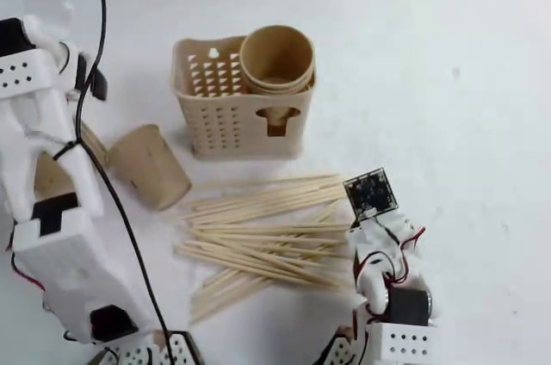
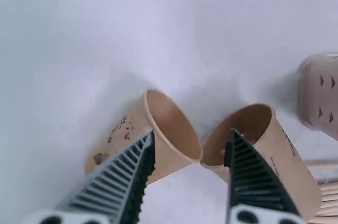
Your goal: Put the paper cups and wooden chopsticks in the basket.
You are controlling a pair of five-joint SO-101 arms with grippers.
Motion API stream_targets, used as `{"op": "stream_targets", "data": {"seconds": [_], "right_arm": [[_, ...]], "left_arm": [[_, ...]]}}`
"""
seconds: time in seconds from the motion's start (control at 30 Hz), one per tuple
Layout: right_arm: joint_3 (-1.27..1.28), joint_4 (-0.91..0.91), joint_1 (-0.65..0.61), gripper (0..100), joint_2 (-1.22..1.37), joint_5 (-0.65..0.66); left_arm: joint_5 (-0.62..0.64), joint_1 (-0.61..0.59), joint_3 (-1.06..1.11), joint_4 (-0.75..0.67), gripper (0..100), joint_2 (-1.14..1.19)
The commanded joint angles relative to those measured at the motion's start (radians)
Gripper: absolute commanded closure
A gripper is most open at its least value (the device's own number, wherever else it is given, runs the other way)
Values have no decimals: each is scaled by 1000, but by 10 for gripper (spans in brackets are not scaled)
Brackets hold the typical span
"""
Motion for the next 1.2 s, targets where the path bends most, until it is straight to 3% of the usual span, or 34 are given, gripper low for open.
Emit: {"op": "stream_targets", "data": {"seconds": [0.0, 0.3, 0.8, 1.17], "right_arm": [[9, -21, 2, 981, -10, 5], [14, -22, -4, 981, -10, 6], [15, -22, -4, 981, -10, 8], [15, -22, -4, 981, -10, 8]], "left_arm": [[-2, -5, -11, -32, 775, 84], [-17, -91, -3, -114, 806, 186], [-227, -303, -9, -46, 808, 142], [-407, -544, 3, -15, 809, 101]]}}
